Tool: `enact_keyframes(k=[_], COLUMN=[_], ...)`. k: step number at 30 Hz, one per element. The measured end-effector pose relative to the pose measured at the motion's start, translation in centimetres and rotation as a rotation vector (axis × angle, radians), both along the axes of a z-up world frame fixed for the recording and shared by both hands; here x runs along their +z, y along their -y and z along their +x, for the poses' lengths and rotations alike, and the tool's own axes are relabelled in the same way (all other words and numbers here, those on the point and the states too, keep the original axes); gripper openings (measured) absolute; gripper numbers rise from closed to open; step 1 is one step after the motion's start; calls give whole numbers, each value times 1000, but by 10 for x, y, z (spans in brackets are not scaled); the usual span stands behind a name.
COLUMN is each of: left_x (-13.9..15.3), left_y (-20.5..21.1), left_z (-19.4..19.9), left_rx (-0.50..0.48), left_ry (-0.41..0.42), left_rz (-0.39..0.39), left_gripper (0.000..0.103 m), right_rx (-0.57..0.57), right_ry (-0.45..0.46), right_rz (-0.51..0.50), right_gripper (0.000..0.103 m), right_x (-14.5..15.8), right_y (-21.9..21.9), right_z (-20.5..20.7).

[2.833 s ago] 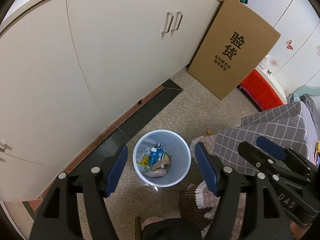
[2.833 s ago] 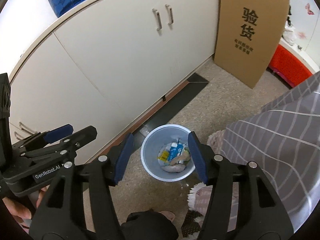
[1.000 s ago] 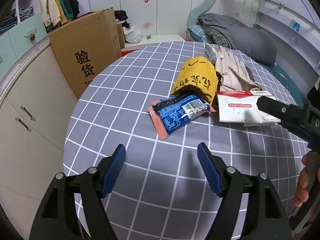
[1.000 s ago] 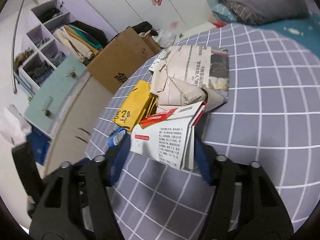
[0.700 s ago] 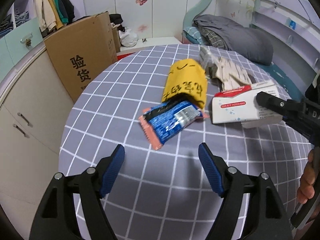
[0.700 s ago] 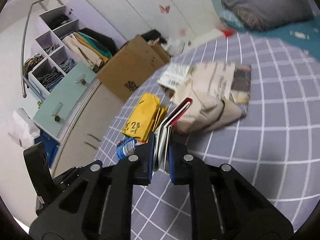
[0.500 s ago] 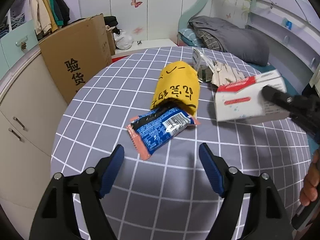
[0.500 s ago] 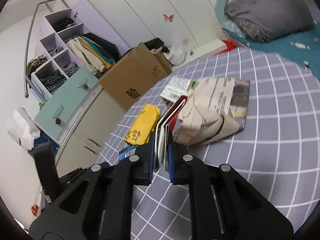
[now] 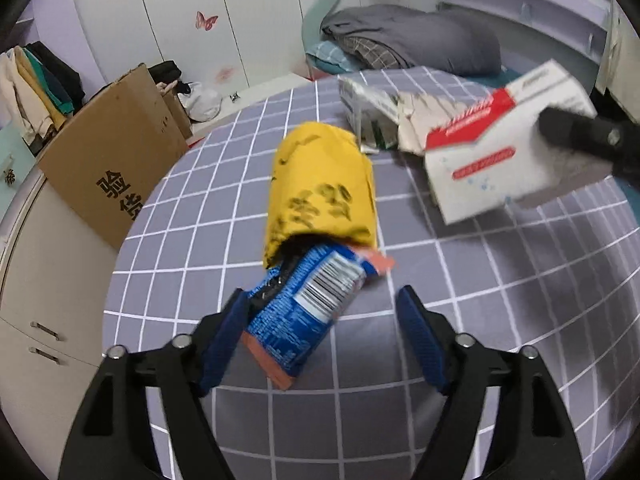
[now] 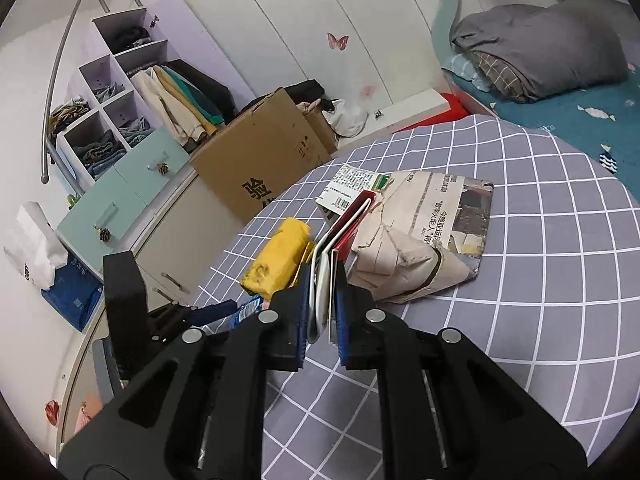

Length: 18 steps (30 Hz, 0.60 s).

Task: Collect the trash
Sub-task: 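Grasp the blue snack bar wrapper with the left gripper while the right grasps a red card, then carry both items toward the bin and open the right gripper over it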

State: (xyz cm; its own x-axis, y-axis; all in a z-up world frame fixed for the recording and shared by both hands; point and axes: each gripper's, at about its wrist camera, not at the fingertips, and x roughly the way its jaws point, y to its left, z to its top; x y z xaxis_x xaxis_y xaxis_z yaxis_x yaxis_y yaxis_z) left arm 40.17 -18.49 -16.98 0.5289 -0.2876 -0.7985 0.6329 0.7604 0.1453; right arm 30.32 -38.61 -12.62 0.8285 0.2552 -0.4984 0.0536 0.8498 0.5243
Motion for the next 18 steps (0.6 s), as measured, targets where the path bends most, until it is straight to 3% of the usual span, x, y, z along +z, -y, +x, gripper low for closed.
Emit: enact_keyframes(k=[2, 7, 10, 12, 16, 18], left_x=[2, 6, 15, 22, 29, 35], left_y=[-4, -15, -26, -38, -57, -73], left_z=[-1, -12, -24, -29, -37, -44], left_rx=[9, 15, 36, 70, 135, 163], left_ry=[-10, -19, -27, -48, -43, -44], left_rz=[-30, -81, -166, -228, -264, -320], left_gripper=[40, 36, 21, 18, 16, 16], right_rx=[3, 0, 2, 7, 25, 40], right_ry=[0, 0, 11, 25, 47, 58], right_rz=[-8, -15, -20, -29, -40, -47], right_gripper=[11, 11, 11, 11, 11, 11], right_x=[2, 4, 10, 17, 28, 34], right_y=[-2, -8, -14, -22, -34, -44], right_z=[-1, -6, -10, -15, -22, -25])
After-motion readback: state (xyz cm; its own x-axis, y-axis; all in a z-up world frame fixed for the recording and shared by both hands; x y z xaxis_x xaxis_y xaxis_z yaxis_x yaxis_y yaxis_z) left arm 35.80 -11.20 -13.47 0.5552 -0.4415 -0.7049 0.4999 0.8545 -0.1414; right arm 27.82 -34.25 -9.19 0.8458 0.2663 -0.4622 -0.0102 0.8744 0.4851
